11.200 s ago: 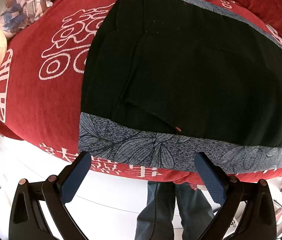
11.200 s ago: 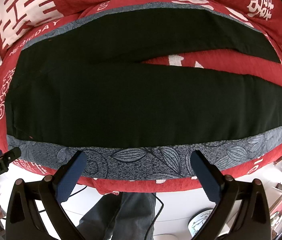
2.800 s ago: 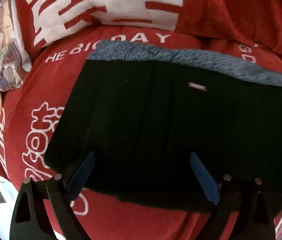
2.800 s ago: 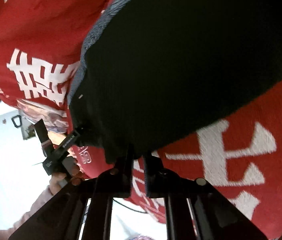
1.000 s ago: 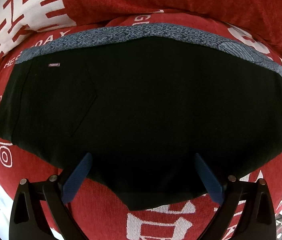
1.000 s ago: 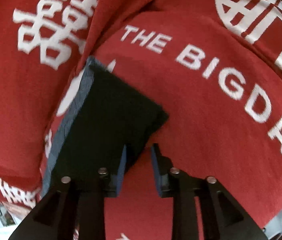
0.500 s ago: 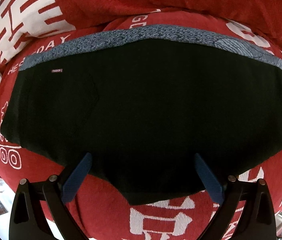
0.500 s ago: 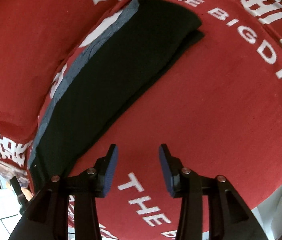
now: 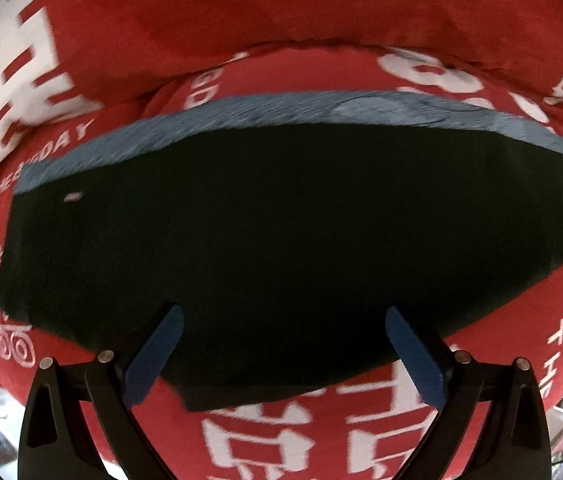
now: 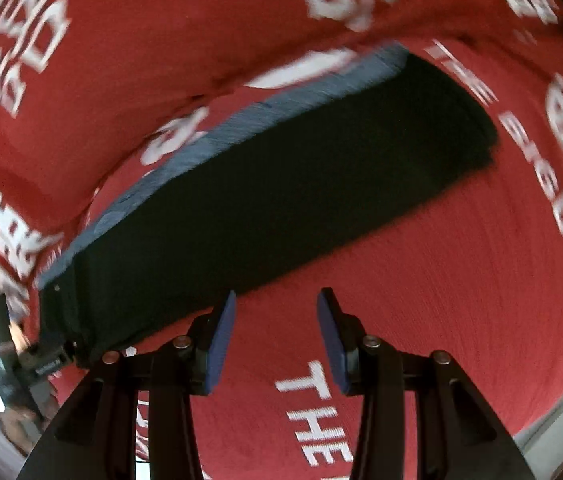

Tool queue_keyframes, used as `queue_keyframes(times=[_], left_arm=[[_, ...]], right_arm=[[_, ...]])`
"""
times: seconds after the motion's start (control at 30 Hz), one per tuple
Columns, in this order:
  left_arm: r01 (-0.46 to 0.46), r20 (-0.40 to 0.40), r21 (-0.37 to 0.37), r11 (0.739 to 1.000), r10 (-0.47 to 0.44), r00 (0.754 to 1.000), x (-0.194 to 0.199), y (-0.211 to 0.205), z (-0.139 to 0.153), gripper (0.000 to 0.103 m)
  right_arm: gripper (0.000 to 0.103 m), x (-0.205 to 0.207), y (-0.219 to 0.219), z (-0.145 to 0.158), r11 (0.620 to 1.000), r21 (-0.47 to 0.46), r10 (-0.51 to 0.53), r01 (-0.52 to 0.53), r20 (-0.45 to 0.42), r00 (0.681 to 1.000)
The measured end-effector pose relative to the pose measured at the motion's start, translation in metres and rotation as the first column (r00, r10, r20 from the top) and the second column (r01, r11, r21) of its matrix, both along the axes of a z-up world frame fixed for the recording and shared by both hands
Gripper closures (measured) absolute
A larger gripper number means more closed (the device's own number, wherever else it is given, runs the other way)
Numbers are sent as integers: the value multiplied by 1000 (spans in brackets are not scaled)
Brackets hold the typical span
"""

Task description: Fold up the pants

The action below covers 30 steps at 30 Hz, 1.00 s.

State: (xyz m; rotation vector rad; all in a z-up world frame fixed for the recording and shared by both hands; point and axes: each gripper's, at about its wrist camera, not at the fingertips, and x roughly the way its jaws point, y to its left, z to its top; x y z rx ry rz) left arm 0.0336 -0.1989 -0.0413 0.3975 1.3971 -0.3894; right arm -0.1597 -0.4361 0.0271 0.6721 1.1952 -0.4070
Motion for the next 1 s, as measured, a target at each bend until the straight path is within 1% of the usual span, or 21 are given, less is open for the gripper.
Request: queue_keyframes(times=[0.07, 0.17, 0.23, 0.27, 0.3, 0.37, 0.43, 0.5, 0.57, 0.6, 0.63, 0.67, 0.7, 0.73, 0.77, 0.83, 0.9, 0.93, 0.97, 1.0], left_arm=[[21, 12, -10, 1000, -20, 1000, 2, -15, 0, 1], [25, 33, -16, 1000, -24, 999, 11, -31, -3, 1], [18, 30, -5, 1000, -18, 999, 21, -32, -10, 1], [18, 31, 7, 1000, -19, 999, 29, -31, -12, 1], [17, 42, 13, 1000, -18, 999, 37, -27, -12, 1], [4, 84, 12, 1000, -5, 996, 55, -13, -6, 1], [-29, 127, 27, 999, 25, 992, 76, 8, -1, 1], [-93, 158, 52, 994, 84, 984, 100, 33, 0, 1], [-182, 171, 90, 979, 165, 971, 123, 63, -7, 1], [-242, 168, 111, 964, 222, 960, 136, 82, -14, 1], [-280, 164, 121, 952, 259, 952, 143, 94, -18, 1], [-331, 160, 135, 934, 309, 938, 153, 109, -25, 1], [-368, 156, 150, 917, 346, 925, 160, 121, -31, 1], [-390, 154, 160, 907, 367, 917, 164, 128, -34, 1], [-433, 156, 163, 887, 410, 899, 174, 140, -39, 1], [-513, 158, 126, 849, 493, 856, 185, 156, -37, 1], [-561, 161, 118, 819, 542, 825, 193, 164, -36, 1], [-570, 161, 118, 813, 551, 819, 196, 166, -35, 1], [-563, 158, 124, 817, 544, 824, 196, 164, -34, 1], [-546, 157, 133, 827, 527, 835, 194, 163, -31, 1]], right_arm=[[57, 17, 5, -3, 999, -15, 44, -44, 0, 999], [57, 40, 10, -9, 995, -38, 95, -95, 3, 995], [57, 55, 15, -21, 990, -55, 129, -130, -26, 991], [57, 62, 15, -31, 989, -42, 137, -140, -54, 989], [57, 63, 14, -43, 991, -20, 133, -135, -91, 987], [57, 60, 15, -44, 992, -22, 123, -125, -77, 989], [57, 58, 17, -44, 990, -26, 133, -135, -72, 988], [57, 58, 19, -45, 987, -37, 150, -153, -74, 986], [54, 60, 20, -45, 986, -40, 156, -160, -80, 984], [51, 61, 21, -46, 986, -40, 158, -162, -85, 984], [50, 63, 22, -46, 986, -41, 159, -163, -88, 983], [48, 65, 24, -45, 984, -49, 164, -170, -97, 982], [46, 67, 26, -45, 983, -57, 169, -176, -105, 980], [45, 68, 28, -46, 981, -64, 174, -182, -113, 978], [44, 69, 29, -45, 980, -69, 175, -184, -118, 977], [43, 71, 30, -46, 980, -76, 176, -186, -124, 977], [43, 72, 30, -46, 979, -80, 177, -188, -131, 976], [43, 72, 30, -46, 979, -81, 178, -189, -134, 975], [42, 73, 30, -46, 978, -81, 178, -190, -137, 974], [42, 74, 30, -46, 978, -81, 177, -190, -140, 974]])
